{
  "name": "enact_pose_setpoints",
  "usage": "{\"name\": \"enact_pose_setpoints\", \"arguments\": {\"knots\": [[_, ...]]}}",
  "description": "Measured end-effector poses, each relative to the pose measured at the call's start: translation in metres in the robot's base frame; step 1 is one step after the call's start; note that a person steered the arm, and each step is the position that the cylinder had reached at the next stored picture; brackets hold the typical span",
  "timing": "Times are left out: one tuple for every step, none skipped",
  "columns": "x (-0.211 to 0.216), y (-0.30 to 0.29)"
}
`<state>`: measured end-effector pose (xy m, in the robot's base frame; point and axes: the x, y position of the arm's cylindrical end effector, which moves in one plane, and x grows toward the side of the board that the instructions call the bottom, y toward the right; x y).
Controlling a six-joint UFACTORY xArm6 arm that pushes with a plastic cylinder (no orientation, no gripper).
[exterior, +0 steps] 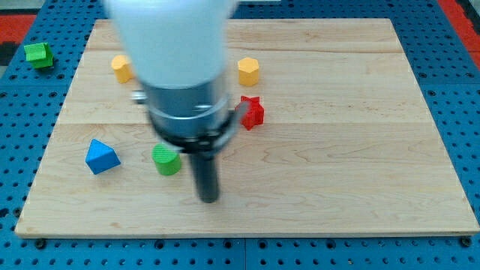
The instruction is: Push the red circle down a bit
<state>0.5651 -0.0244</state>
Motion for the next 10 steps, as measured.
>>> {"name": "enact_pose_setpoints", "arguments": {"knots": [[-0.021,0.007],[-0.023,0.023],[0.018,0.059],[0.053,0.011],[0.054,-0.112],[0.053,-0.263],[0.039,-0.280],[0.018,-0.280],[-0.058,-0.275],[-0.122,-0.258]]}}
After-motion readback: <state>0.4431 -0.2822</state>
